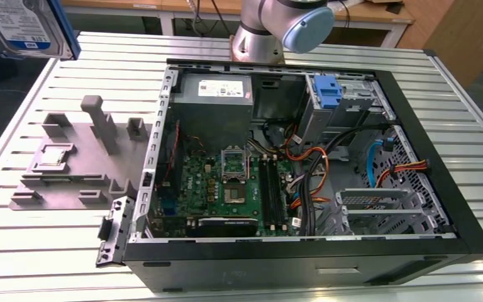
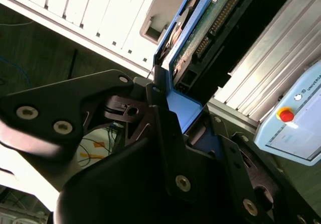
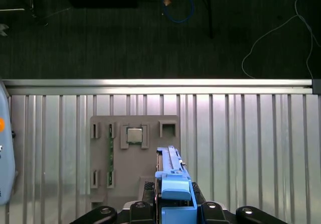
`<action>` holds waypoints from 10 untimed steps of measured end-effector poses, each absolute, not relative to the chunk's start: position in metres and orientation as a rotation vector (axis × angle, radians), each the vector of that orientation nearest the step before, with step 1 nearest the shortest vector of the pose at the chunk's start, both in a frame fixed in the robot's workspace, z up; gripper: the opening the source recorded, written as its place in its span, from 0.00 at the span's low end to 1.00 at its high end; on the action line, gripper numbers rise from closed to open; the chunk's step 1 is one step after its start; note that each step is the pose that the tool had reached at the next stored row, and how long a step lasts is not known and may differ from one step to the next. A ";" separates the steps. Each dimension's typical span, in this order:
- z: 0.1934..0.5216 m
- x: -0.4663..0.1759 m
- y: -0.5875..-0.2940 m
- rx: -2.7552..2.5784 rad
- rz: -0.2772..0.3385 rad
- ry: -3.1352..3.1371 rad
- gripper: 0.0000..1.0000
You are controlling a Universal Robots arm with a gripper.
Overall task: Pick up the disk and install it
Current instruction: 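Pick up the disk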
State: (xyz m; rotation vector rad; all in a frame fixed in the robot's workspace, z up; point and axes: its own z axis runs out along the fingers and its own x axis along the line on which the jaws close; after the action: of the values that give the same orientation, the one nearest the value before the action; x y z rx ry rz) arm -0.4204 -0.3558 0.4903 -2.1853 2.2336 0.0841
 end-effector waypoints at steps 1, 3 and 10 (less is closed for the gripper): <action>0.492 -0.420 -0.356 -2.185 0.084 2.234 0.37; 0.493 -0.420 -0.356 -2.185 0.084 2.234 0.37; 0.493 -0.413 -0.359 -2.185 0.084 2.234 0.37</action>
State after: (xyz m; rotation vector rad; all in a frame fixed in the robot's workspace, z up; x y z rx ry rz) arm -0.4133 -0.3591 0.4933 -2.1854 2.2338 0.0838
